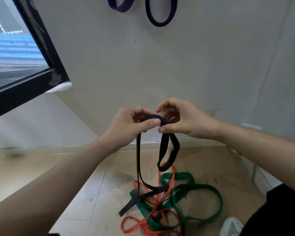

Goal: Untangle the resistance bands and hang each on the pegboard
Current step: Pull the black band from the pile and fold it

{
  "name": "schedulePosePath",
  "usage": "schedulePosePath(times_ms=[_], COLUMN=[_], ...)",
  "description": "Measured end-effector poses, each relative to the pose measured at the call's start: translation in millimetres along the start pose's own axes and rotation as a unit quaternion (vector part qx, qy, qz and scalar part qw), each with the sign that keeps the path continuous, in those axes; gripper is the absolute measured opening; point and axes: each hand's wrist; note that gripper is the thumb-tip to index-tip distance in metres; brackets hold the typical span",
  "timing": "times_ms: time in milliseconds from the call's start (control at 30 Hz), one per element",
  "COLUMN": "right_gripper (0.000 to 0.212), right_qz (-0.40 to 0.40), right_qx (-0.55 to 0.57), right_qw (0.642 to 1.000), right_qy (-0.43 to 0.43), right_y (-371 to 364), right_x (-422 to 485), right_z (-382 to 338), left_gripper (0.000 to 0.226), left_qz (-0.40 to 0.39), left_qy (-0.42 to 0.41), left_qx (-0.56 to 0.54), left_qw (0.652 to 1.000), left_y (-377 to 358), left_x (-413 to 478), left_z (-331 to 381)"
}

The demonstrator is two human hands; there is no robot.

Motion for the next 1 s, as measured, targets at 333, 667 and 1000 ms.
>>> schedulePosePath(times_ms=[333, 667, 1000], right_gripper=[0.027, 0.051, 0.010], right_qz=[-0.156, -0.133, -0.040], right_qx=[-0.157, -0.094, 0.045], right_qw=[0.969, 0.969, 0.979], right_qy=[-0.111, -0.185, -0.195], right_y=[8.2, -30.7, -56.1], right_x=[1.1, 13.0, 42.4], right_z=[71.3, 93.9, 87.3], left_gripper=[0.009, 0.012, 0.011], left_qz=[0.119, 0.200, 0.267], left_qy=[-0.055, -0.053, -0.056], left_qx=[-0.017, -0.034, -0.013], left_qw=[0.991, 0.978, 0.962], left_y=[17.1, 26.7, 54.0], left_x=[-3.3, -3.5, -9.3], left_z=[2.0, 5.7, 4.5])
Point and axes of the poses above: each hand's wrist, its own x-axis towards the middle knuckle, its own y-axis out of the back of the hand, z = x × y, and after that the axes turned 1 degree about y, right-handed
